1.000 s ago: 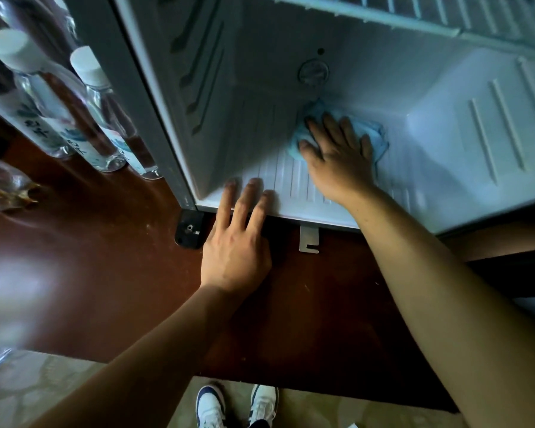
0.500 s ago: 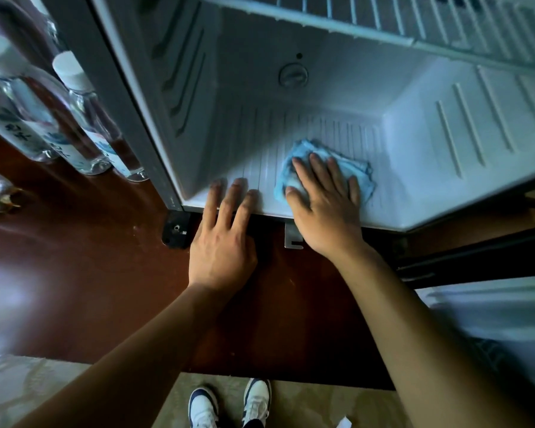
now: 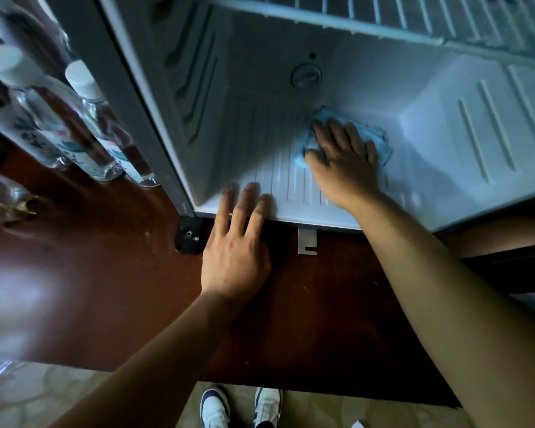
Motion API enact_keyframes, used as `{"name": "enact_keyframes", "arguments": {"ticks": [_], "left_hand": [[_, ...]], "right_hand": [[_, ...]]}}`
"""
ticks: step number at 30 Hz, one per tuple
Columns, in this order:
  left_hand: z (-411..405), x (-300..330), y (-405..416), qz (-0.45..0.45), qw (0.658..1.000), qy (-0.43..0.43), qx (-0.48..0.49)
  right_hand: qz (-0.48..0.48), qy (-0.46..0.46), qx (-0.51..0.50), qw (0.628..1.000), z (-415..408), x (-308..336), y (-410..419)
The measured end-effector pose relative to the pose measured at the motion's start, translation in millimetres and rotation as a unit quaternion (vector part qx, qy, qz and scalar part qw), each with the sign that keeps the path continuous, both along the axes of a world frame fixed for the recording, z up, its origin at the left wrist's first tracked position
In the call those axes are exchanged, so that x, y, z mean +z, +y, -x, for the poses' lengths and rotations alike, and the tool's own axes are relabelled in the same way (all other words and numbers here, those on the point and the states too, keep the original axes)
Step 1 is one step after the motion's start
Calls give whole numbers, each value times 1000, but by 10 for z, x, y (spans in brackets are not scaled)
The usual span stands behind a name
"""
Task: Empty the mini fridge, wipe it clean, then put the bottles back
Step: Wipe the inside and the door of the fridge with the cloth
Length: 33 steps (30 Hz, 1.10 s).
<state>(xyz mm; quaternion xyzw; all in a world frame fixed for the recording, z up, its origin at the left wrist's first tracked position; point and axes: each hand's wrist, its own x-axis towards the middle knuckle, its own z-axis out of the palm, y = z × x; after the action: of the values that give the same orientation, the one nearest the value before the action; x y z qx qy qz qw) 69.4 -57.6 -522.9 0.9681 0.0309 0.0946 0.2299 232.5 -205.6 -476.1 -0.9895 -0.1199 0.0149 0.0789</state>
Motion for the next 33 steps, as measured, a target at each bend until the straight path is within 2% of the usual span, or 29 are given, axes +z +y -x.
{"name": "enact_keyframes", "arguments": {"ticks": [8, 11, 19, 33], "left_hand": [[-13, -4, 25, -15, 1000, 6, -1], [-12, -7, 31, -19, 1000, 2, -1], [5, 1, 9, -18, 1000, 4, -5], [3, 0, 13, -15, 1000, -4, -1]], "right_hand": [[5, 27, -6, 1000, 79, 24, 29], [-11, 0, -18, 1000, 309, 6, 49], [-41, 12, -25, 999, 898, 52, -67], [-36, -40, -28, 998, 466, -77, 40]]}}
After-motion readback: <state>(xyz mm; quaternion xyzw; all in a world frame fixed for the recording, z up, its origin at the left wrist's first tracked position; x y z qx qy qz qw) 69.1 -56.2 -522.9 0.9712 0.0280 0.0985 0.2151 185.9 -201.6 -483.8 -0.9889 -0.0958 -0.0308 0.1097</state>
